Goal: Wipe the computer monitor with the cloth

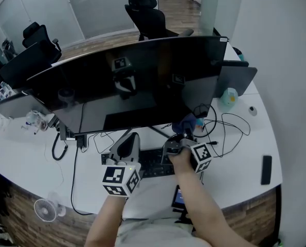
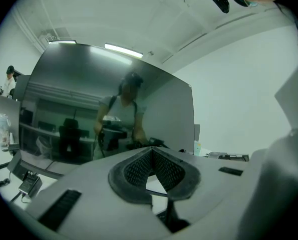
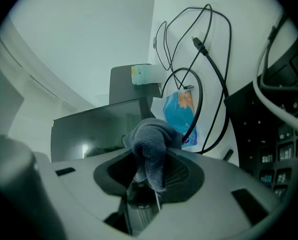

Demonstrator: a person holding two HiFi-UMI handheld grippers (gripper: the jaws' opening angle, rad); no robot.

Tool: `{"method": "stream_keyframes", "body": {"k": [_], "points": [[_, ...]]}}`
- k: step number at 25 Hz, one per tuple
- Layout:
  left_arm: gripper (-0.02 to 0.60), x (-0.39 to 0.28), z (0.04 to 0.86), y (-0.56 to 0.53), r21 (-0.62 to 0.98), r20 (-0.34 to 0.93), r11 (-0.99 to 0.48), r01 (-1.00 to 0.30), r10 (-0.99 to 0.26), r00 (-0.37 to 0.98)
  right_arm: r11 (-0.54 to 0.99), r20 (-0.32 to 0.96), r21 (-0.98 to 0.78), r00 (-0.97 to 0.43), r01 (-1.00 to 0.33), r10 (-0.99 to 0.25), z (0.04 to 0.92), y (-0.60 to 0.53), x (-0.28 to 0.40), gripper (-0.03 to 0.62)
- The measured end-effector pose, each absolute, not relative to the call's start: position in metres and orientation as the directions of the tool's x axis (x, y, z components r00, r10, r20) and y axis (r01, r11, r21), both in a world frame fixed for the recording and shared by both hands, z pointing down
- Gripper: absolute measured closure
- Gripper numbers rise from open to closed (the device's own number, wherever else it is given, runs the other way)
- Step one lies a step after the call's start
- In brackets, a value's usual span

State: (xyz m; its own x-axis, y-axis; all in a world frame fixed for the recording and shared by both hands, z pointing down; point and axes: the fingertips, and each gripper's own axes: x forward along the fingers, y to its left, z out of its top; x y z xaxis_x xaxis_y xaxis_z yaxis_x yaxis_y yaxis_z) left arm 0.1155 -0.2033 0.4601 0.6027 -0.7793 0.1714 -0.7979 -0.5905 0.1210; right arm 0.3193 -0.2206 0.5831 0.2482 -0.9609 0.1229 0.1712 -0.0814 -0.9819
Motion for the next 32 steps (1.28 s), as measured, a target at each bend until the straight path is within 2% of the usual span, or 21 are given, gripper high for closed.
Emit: {"method": "stream_keyframes", "body": {"k": [22, 32], "points": [[0.574, 0.072, 0.463, -0.212, 0.143, 0.173, -0.614, -0.776, -0.756, 0.631, -0.116, 0.149, -0.984, 0.269, 0.136, -0.951, 0.583, -0.225, 0.278, 0.468], [0.574, 0.062, 0.458, -0.212, 0.106, 0.179, -0.683, -0.723, -0.702, 0.689, -0.135, 0.147, -0.989, 0.247, 0.065, -0.958, 0.579, -0.226, 0.262, 0.468]]}}
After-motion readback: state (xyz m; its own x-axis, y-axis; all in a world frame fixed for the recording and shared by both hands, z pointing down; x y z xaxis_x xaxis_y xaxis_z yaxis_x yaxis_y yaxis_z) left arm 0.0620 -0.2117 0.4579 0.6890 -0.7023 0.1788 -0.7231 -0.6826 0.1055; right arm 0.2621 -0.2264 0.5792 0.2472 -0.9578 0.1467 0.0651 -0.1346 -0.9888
